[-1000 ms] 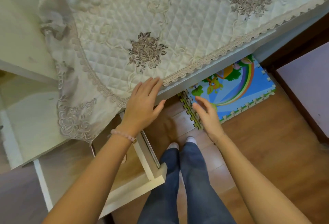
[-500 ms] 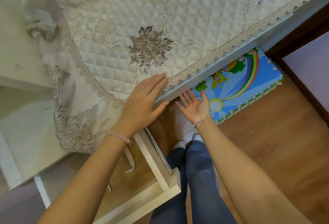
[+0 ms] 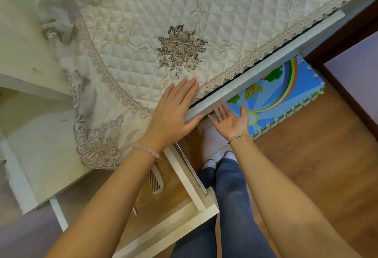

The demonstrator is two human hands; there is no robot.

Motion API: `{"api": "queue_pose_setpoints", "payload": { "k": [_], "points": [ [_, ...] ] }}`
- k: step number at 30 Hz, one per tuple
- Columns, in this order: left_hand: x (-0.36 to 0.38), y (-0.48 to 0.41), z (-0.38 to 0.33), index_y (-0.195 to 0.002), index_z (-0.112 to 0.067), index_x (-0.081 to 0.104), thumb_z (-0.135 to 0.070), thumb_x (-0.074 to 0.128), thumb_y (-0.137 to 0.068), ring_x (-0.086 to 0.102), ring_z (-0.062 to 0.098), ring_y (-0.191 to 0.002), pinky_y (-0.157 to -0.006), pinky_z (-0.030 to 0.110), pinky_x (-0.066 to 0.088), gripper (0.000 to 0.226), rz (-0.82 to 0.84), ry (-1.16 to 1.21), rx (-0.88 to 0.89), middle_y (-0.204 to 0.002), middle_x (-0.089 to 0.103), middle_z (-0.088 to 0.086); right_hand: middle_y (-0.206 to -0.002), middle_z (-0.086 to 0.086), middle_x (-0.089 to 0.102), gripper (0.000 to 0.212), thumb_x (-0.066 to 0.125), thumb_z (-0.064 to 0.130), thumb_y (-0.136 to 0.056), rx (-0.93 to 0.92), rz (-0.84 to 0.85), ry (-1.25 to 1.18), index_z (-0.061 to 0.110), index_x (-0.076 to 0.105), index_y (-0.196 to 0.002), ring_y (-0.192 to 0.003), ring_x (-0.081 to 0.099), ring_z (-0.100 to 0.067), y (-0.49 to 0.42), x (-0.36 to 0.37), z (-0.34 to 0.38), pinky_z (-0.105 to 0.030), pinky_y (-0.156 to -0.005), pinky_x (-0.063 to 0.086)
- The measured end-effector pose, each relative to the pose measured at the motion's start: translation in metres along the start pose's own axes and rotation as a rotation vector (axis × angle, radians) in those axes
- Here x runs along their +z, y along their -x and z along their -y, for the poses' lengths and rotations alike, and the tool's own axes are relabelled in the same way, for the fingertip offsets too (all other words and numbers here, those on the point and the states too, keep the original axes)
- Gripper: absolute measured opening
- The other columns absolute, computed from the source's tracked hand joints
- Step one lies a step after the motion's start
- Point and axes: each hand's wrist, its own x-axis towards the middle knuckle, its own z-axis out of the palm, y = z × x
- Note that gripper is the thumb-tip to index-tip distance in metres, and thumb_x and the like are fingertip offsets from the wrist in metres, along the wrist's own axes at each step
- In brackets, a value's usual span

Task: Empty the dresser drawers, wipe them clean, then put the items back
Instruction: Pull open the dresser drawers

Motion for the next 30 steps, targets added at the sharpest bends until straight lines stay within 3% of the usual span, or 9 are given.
{"api": "queue_pose_setpoints", "payload": {
  "k": [7, 17, 27, 30],
  "points": [
    [-0.003, 0.01, -0.004, -0.145, -0.009, 0.026, -0.043, 0.045, -0.091, 0.016, 0.026, -0.142, -0.117, 0.042, 0.009, 0.067, 0.031, -0.011, 0.023, -0.152, 0.025, 0.01, -0.145, -0.011, 0.038, 0.07, 0.035, 0.059, -0.09, -0.005, -0.042, 0.016, 0.007, 0.041, -0.137, -0.136, 0.033, -0.023, 0.023, -0.041, 0.011, -0.048, -0.113, 0.025],
    [0.002, 0.021, -0.014, -0.147, -0.009, 0.021, -0.042, 0.047, -0.092, 0.011, 0.023, -0.143, -0.117, 0.038, 0.002, 0.068, 0.034, -0.066, -0.011, -0.154, 0.019, 0.009, -0.129, -0.013, 0.052, 0.068, 0.036, 0.065, -0.087, -0.014, -0.092, 0.012, 0.005, 0.057, -0.112, -0.128, 0.043, -0.027, 0.064, -0.108, 0.024, -0.047, -0.106, 0.035],
    [0.003, 0.024, -0.026, -0.145, -0.01, 0.026, -0.038, 0.05, -0.092, 0.014, 0.026, -0.143, -0.117, 0.042, 0.007, 0.064, 0.027, -0.031, -0.031, -0.154, 0.018, 0.014, -0.12, -0.011, 0.057, 0.07, 0.036, 0.067, -0.086, -0.037, -0.145, -0.011, 0.004, 0.057, -0.109, -0.125, 0.047, -0.025, 0.093, -0.143, 0.028, -0.043, -0.087, 0.045],
    [0.003, 0.025, -0.029, -0.144, -0.01, 0.027, -0.037, 0.049, -0.093, 0.014, 0.026, -0.143, -0.117, 0.042, 0.007, 0.062, 0.027, -0.03, -0.044, -0.154, 0.018, 0.014, -0.123, -0.011, 0.056, 0.069, 0.036, 0.066, -0.086, -0.041, -0.151, -0.022, 0.005, 0.056, -0.11, -0.126, 0.046, -0.024, 0.098, -0.148, 0.029, -0.044, -0.087, 0.045]
  ]
}}
